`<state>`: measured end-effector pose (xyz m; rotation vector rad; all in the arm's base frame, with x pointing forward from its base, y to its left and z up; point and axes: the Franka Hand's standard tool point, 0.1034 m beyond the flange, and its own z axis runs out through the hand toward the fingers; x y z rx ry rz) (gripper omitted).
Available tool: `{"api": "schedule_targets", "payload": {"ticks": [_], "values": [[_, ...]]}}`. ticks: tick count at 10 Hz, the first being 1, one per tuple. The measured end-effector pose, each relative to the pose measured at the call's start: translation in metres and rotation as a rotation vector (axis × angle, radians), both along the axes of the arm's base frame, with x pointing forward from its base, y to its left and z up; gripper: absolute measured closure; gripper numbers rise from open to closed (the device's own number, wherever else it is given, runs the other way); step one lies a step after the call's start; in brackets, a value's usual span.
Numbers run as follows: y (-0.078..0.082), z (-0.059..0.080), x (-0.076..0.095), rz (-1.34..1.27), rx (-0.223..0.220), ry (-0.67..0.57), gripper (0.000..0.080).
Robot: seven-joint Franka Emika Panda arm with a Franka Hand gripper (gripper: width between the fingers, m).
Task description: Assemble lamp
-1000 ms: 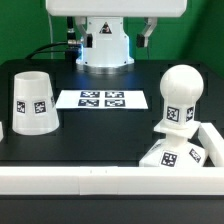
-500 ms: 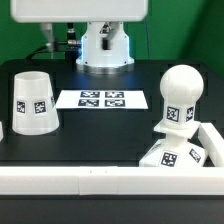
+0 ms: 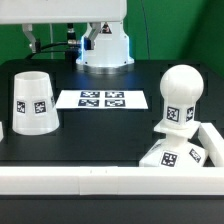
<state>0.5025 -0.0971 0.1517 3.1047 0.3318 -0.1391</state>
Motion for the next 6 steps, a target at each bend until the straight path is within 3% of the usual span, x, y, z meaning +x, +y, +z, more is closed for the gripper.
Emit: {"api": "schedule_targets", "payload": {"ticks": [1, 4, 6], "values": [[-0.002, -0.001, -0.002, -0.001, 0.001, 0.001, 0.0101], [-0.016, -0.028, -0.038, -0.023, 0.018, -0.004, 0.0101], [-0.014, -0.035, -0.043, -0.039, 0.028, 0.01, 0.0101]]}}
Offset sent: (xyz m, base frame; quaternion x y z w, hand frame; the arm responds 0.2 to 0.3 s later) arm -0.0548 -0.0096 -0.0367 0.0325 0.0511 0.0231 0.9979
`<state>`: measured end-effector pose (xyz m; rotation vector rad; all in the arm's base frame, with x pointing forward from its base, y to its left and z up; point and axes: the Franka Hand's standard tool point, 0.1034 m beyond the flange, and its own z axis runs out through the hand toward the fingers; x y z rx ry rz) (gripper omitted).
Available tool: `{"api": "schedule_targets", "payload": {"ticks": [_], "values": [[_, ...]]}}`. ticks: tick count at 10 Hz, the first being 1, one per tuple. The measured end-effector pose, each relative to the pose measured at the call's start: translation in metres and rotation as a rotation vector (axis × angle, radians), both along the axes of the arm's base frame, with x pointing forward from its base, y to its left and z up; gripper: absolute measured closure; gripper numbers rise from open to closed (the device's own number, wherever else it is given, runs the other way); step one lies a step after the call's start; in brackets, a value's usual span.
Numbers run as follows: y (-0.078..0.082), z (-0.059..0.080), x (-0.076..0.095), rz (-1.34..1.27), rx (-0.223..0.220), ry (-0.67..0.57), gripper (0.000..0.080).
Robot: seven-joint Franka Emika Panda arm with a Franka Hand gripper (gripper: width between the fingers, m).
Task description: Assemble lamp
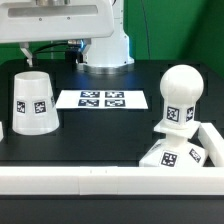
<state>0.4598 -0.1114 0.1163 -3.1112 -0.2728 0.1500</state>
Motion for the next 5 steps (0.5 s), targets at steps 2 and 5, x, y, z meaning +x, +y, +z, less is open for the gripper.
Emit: {"api": "schedule_targets", "payload": {"ticks": [2, 5], "values": [[0.0, -0.008, -0.001, -0.007, 0.001, 0.005, 0.0101], [-0.002, -0.024, -0.007, -0.006, -0.01, 0.012, 0.0101]]}}
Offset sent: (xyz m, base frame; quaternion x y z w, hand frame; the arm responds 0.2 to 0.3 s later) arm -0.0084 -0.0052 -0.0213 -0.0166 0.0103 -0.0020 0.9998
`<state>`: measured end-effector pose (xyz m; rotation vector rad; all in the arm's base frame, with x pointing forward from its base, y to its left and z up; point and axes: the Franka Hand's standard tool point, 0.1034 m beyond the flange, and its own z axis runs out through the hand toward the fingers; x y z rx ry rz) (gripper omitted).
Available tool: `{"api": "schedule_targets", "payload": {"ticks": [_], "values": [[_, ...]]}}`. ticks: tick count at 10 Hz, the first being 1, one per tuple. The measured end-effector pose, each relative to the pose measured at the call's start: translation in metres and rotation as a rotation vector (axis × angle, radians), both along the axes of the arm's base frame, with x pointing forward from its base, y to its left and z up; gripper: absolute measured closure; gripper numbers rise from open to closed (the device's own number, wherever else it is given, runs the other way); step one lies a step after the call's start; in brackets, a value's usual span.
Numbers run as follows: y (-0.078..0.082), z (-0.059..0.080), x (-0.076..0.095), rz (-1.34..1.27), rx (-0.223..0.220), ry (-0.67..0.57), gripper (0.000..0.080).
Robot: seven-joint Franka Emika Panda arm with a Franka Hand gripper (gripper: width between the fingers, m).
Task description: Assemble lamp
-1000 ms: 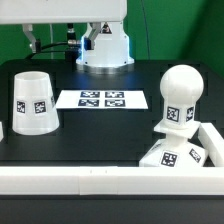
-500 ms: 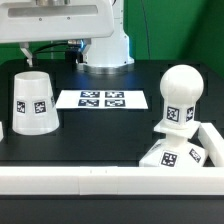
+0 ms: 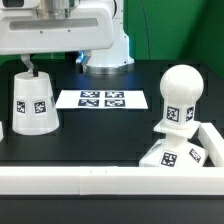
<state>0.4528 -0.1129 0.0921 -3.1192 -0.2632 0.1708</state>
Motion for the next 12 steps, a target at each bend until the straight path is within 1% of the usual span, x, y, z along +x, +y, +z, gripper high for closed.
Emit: {"api": "schedule_targets", "payload": {"ticks": [3, 4, 6, 7, 8, 9, 12], "values": [[-0.0005, -0.0066, -0.0022, 0.002, -0.002, 0.011, 0.0101], [-0.0004, -0.0088, -0.0038, 0.002, -0.002, 0.016, 0.0222], [-0.0005, -0.0085, -0.0037, 0.002, -0.002, 0.017, 0.0495], [-0.0005, -0.0087, -0.0039, 0.002, -0.002, 0.017, 0.0495], [-0.0004, -0.0086, -0.0036, 0.002, -0.002, 0.017, 0.0678], [0.0004, -0.0064, -0.0015, 0.004, -0.002, 0.013, 0.0753], [0.0044, -0.0063, -0.0003, 0.012, -0.002, 0.012, 0.0754]]}}
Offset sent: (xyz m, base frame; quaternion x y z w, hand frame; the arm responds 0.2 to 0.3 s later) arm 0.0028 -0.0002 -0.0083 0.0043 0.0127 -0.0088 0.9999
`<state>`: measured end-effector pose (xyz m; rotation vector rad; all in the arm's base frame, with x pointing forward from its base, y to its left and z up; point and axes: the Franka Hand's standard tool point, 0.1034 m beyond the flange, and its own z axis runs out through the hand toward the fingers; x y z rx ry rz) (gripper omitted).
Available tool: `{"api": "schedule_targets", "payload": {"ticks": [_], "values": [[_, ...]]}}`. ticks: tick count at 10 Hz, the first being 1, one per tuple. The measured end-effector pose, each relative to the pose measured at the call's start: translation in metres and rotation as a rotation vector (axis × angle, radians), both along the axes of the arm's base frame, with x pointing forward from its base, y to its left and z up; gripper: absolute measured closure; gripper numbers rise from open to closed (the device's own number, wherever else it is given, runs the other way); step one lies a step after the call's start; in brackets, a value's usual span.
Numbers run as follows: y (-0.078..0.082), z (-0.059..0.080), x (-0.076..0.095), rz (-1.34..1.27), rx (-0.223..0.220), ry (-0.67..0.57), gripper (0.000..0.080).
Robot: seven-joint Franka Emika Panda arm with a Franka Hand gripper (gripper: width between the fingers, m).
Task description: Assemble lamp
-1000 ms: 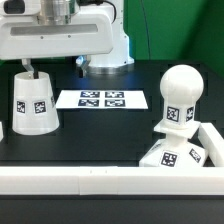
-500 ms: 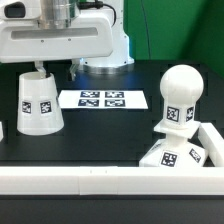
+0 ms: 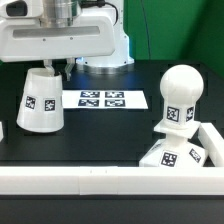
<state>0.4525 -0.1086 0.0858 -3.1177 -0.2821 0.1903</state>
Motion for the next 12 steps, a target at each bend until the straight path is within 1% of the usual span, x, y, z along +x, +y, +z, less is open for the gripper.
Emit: {"api": "schedule_targets", "payload": {"ticks": [1, 2, 3, 4, 5, 6, 7, 8, 9, 12], "values": [[0.003, 0.002, 0.001, -0.001, 0.003, 0.006, 0.0754], [0.012, 0.01, 0.002, -0.004, 0.013, 0.022, 0.0754], [0.026, 0.025, 0.007, -0.008, 0.025, 0.037, 0.0754], [0.04, 0.041, 0.013, -0.013, 0.035, 0.05, 0.0754], [0.06, 0.066, 0.022, -0.042, 0.045, 0.084, 0.0754], [0.074, 0.09, 0.034, -0.055, 0.049, 0.104, 0.0754], [0.082, 0.108, 0.049, -0.055, 0.049, 0.106, 0.0754], [0.087, 0.114, 0.059, -0.056, 0.045, 0.09, 0.0754], [0.086, 0.111, 0.057, -0.054, 0.045, 0.092, 0.0754], [0.088, 0.111, 0.057, -0.055, 0.047, 0.096, 0.0754]]}}
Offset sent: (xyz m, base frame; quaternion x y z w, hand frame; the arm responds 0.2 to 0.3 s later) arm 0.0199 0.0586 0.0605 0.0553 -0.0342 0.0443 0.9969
